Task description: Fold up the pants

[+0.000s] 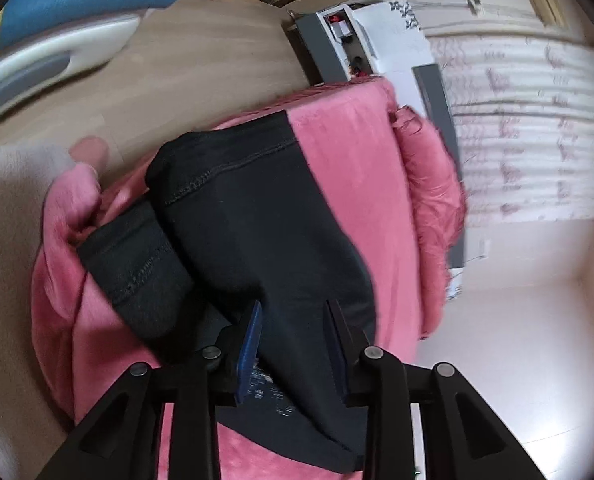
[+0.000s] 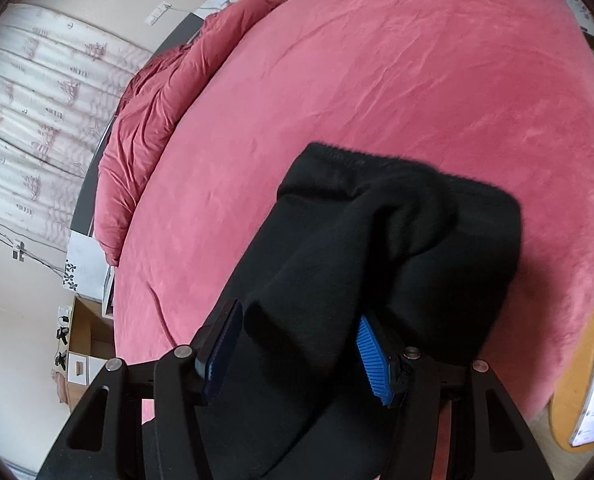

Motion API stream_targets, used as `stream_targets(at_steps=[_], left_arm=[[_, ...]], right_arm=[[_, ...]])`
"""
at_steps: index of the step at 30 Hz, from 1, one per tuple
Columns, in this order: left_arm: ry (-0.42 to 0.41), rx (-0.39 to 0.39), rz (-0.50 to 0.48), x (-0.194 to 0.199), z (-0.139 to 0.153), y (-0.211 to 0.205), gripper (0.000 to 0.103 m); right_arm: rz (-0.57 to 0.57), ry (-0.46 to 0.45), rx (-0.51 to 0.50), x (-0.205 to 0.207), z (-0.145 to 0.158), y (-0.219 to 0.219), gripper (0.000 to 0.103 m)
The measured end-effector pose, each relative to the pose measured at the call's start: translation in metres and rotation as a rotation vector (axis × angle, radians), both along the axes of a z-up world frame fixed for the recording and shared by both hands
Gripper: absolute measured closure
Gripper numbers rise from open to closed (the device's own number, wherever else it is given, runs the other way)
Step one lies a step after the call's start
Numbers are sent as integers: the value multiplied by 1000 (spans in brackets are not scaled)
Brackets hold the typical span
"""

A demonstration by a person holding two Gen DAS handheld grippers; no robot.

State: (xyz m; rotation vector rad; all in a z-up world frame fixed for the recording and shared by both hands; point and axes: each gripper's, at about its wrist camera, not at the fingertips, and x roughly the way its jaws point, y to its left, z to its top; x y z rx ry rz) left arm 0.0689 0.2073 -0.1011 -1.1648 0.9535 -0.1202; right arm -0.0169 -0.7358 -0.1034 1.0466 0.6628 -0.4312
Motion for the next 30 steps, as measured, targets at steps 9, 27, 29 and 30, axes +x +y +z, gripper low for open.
stream_targets(at_steps=[9,27,29,30], left_arm=[[160,-9,20,11,-33,-8,70],[142,-101,161,18,-52,0,85],[154,-108,172,17,-44,0,92],[161,-122,180,17,-41,1,94]], right_arm=[[-35,11,45,5,-9,-3,45],[-24,51,43,23,-12,-21,75],[-23,92,35,32,-6,-23,83],[-23,106,33,38,-2,-25,87]])
